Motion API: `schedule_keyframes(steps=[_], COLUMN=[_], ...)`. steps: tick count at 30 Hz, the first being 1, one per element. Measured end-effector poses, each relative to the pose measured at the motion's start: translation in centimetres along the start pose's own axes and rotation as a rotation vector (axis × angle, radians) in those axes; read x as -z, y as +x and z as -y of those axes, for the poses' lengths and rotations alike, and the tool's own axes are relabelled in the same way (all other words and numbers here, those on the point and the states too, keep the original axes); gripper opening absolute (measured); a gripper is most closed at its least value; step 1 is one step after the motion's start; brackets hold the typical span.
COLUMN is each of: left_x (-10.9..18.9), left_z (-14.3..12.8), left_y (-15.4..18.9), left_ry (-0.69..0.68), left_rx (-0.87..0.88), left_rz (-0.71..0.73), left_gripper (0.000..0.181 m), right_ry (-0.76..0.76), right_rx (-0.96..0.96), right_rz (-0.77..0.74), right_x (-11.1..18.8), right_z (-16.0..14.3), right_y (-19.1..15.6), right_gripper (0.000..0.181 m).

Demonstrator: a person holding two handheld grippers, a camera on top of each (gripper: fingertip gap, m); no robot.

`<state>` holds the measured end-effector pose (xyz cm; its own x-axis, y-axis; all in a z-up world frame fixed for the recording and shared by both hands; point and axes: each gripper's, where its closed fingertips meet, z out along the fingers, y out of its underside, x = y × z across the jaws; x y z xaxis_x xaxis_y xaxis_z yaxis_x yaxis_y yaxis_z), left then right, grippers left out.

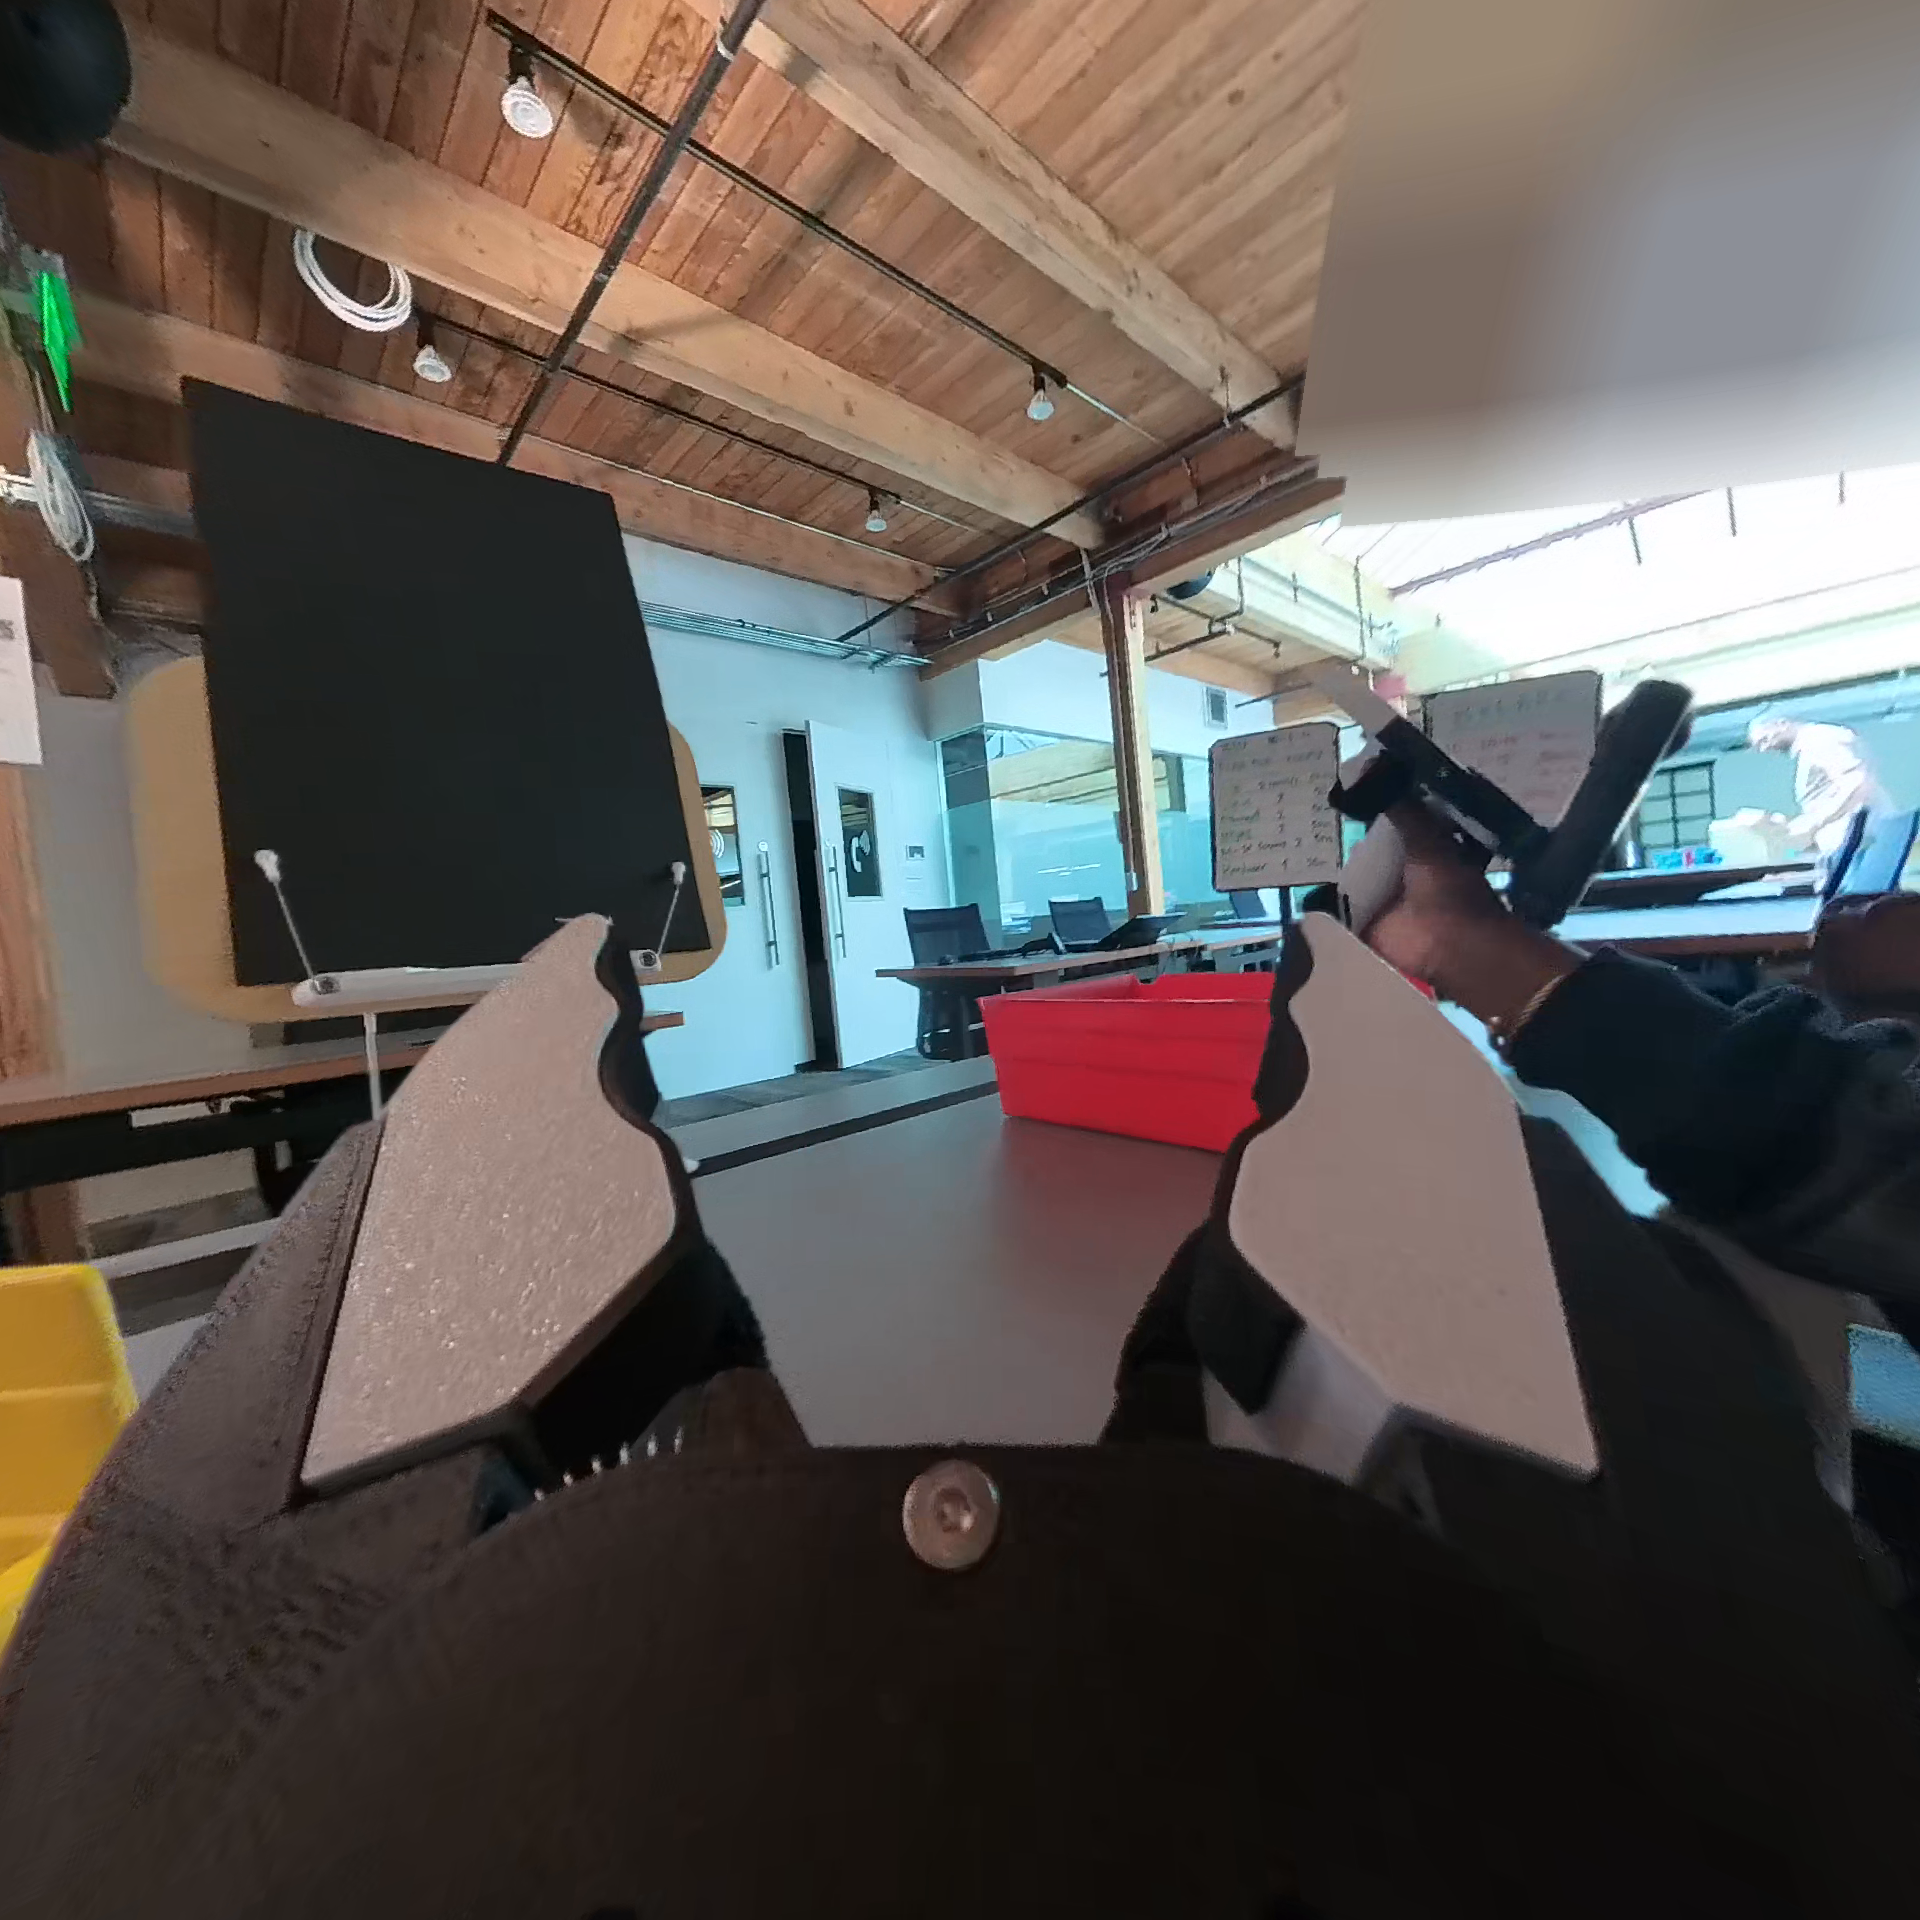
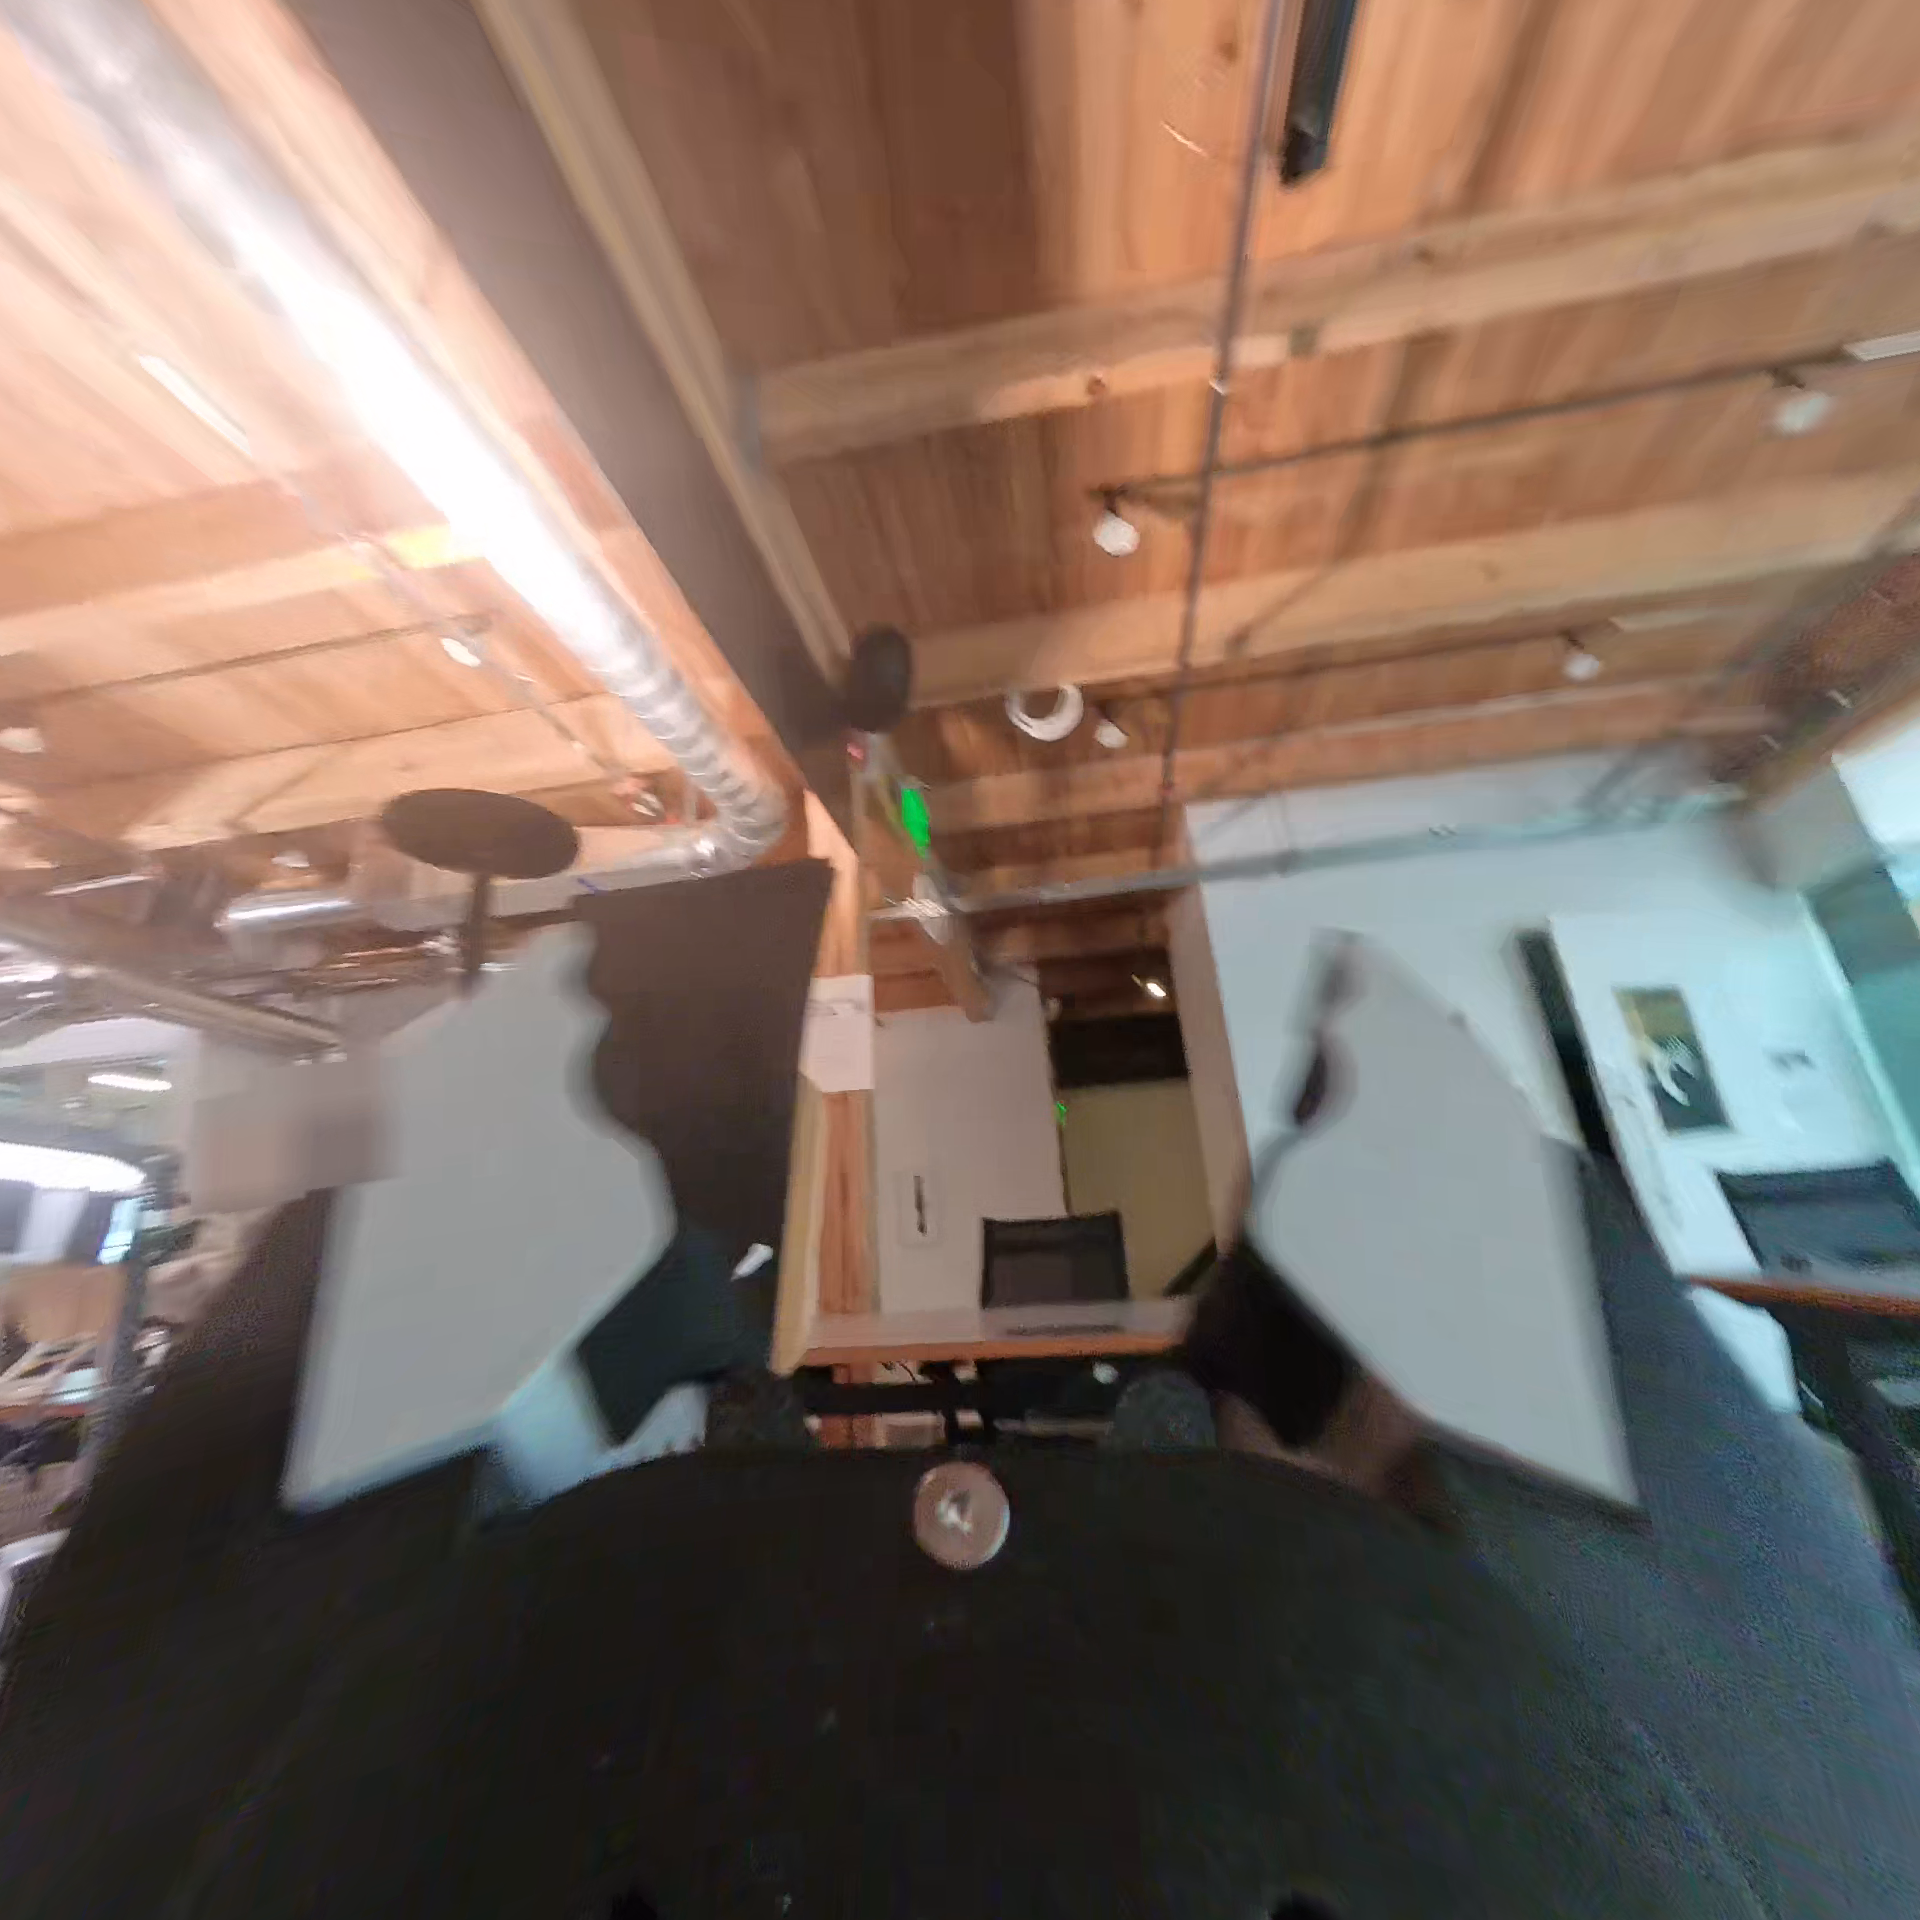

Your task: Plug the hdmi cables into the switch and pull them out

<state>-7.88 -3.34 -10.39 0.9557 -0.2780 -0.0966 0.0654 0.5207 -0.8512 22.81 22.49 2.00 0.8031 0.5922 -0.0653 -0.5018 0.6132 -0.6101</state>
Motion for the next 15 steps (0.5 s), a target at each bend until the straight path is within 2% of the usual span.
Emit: schedule_keyframes(steps=[2, 3, 4, 5, 6, 8, 9, 10, 11, 12, 13, 14, 15], left_x=[0.0, 0.1, 0.4, 0.8, 1.2, 1.6, 1.7, 1.6, 1.5, 1.2, 0.9, 0.9, 1.1], left_z=[0.1, 0.5, 1.1, 1.9, 2.7, 3.9, 4.4, 5.0, 5.6, 6.4, 7.2, 8.4, 9.9], left_y=[0.5, 0.8, 1.1, 1.3, 1.6, 1.7, 1.5, 1.2, 0.8, 0.1, -1.0, -2.5, -3.9], left_ry=[0.006, 0.027, 0.064, 0.103, 0.136, 0.177, 0.187, 0.188, 0.172, 0.136, 0.093, 0.069, 0.075], left_rx=[-0.012, -0.015, -0.023, -0.028, -0.012, 0.008, -0.023, -0.076, -0.116, -0.14, -0.164, -0.192, -0.229], left_rz=[-0.027, -0.046, -0.06, -0.073, -0.091, -0.106, -0.102, -0.092, -0.089, -0.08, -0.045, 0.005, 0.051], left_gripper=[0.108, 0.095, 0.073, 0.033, 0.0, 0.0, 0.001, 0.015, 0.045, 0.09, 0.118, 0.135, 0.142], right_ry=[0.02, 0.058, 0.058, 0.027, 0.03, 0.155, 0.121, 0.09, 0.076, 0.08, 0.086, 0.092, 0.102], right_rx=[-0.045, -0.143, -0.244, -0.321, -0.387, -0.472, -0.505, -0.517, -0.521, -0.537, -0.563, -0.597, -0.646], right_rz=[0.201, 0.271, 0.306, 0.341, 0.405, 0.505, 0.532, 0.55, 0.566, 0.583, 0.575, 0.554, 0.55], right_x=[1.6, 2.5, 3.0, 3.4, 4.0, 4.9, 5.0, 5.0, 5.1, 5.3, 5.4, 5.4, 5.6], right_z=[0.1, 0.5, 0.5, -0.1, -0.2, 1.3, 1.1, 0.9, 0.8, 0.9, 0.9, 0.8, 0.6], right_y=[-4.5, -6.5, -7.9, -9.3, -11.1, -13.4, -14.4, -15.2, -15.7, -16.2, -16.2, -15.9, -15.7], right_gripper=[0.066, 0.044, 0.022, 0.001, 0.012, 0.095, 0.112, 0.127, 0.132, 0.131, 0.124, 0.113, 0.081])
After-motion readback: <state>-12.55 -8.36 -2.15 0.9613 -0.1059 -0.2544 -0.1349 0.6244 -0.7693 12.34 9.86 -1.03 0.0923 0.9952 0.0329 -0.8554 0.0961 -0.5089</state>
